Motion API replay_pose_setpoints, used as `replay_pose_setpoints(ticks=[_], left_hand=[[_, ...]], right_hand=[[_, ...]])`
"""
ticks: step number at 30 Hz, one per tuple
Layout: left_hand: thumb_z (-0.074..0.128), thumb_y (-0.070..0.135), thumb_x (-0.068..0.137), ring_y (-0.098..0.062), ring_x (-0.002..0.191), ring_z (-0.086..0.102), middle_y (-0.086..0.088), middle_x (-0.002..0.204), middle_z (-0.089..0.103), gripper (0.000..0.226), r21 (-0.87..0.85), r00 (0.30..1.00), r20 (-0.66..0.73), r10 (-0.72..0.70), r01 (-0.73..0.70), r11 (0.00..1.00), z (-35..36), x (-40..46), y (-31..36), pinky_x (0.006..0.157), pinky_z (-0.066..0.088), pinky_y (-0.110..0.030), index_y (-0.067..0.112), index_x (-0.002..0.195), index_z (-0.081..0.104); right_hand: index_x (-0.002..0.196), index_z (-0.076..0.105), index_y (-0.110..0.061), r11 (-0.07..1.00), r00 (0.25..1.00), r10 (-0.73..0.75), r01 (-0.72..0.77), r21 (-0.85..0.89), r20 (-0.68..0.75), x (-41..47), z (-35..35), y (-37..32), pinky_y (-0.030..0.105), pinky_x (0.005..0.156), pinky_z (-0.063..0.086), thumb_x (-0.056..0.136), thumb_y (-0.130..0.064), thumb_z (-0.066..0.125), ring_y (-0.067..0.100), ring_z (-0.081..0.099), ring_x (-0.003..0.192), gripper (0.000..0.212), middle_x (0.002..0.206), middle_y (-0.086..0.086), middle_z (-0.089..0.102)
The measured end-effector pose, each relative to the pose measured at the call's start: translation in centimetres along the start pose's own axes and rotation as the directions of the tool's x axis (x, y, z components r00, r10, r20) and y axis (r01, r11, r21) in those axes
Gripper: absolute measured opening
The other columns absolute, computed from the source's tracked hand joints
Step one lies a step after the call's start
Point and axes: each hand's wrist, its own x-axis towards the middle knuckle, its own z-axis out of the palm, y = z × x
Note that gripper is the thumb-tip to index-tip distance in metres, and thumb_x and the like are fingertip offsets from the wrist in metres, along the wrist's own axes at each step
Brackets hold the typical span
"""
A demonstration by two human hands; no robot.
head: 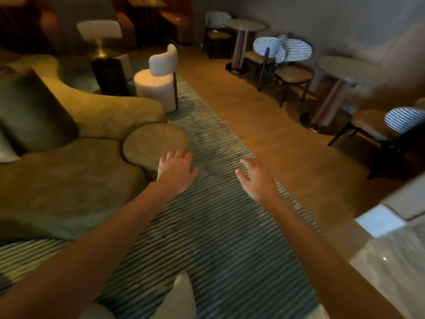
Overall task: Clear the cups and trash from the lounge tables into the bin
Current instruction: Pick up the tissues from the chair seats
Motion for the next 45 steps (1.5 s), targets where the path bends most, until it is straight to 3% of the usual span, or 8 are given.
replay_pose_setpoints(ticks=[6,17,29,39,45], left_hand=[[0.043,0.045,0.095,-0.034,0.127,0.038,-0.01,0.142,0.041,0.051,-0.03,0.999,-0.04,-0.023,0.021,0.999,0.3,16.8,-2.8,0.101,0.036,-0.048,0.016,0.137,0.04],[0.04,0.043,0.098,-0.024,0.131,0.038,-0.002,0.142,0.043,0.048,-0.033,0.987,-0.031,0.157,-0.158,0.987,-0.8,47.1,-1.2,0.106,0.036,-0.041,0.017,0.138,0.042],[0.036,0.042,0.1,-0.025,0.134,0.034,-0.001,0.146,0.038,0.049,-0.058,0.999,-0.022,0.049,-0.05,0.997,-2.6,81.8,2.2,0.109,0.033,-0.041,0.017,0.142,0.037],[0.038,0.043,0.099,-0.028,0.134,0.033,-0.005,0.147,0.036,0.049,-0.011,0.988,0.102,-0.114,0.116,0.993,0.1,103.6,-6.1,0.107,0.035,-0.043,0.017,0.141,0.037],[0.039,0.044,0.098,-0.028,0.132,0.036,-0.005,0.145,0.038,0.051,-0.035,0.985,0.033,-0.167,0.168,0.985,-2.5,119.8,-13.9,0.105,0.038,-0.044,0.016,0.14,0.038]], right_hand=[[0.135,0.048,-0.006,1.0,1.0,-0.013,0.012,0.027,0.024,16.4,1.6,4.6,0.037,0.107,0.033,0.098,-0.032,0.048,0.028,0.041,0.128,0.046,0.135,0.014,0.051],[0.134,0.048,-0.007,0.991,0.991,0.132,-0.132,-0.002,-0.003,42.0,-0.2,15.1,0.036,0.104,0.035,0.097,-0.031,0.048,0.025,0.041,0.127,0.044,0.133,0.013,0.051],[0.134,0.05,-0.008,0.995,0.995,0.083,-0.087,-0.055,-0.06,75.1,-4.3,31.2,0.036,0.107,0.035,0.096,-0.032,0.05,0.025,0.041,0.128,0.045,0.133,0.01,0.052],[0.138,0.045,-0.012,0.997,0.984,-0.079,0.077,0.018,0.158,102.3,2.4,35.2,0.037,0.106,0.034,0.098,-0.037,0.045,0.026,0.037,0.132,0.047,0.137,0.01,0.049],[0.137,0.046,-0.013,0.996,0.992,-0.079,0.082,-0.023,0.102,121.2,3.7,34.5,0.037,0.104,0.036,0.097,-0.038,0.047,0.025,0.039,0.131,0.047,0.135,0.009,0.05]])
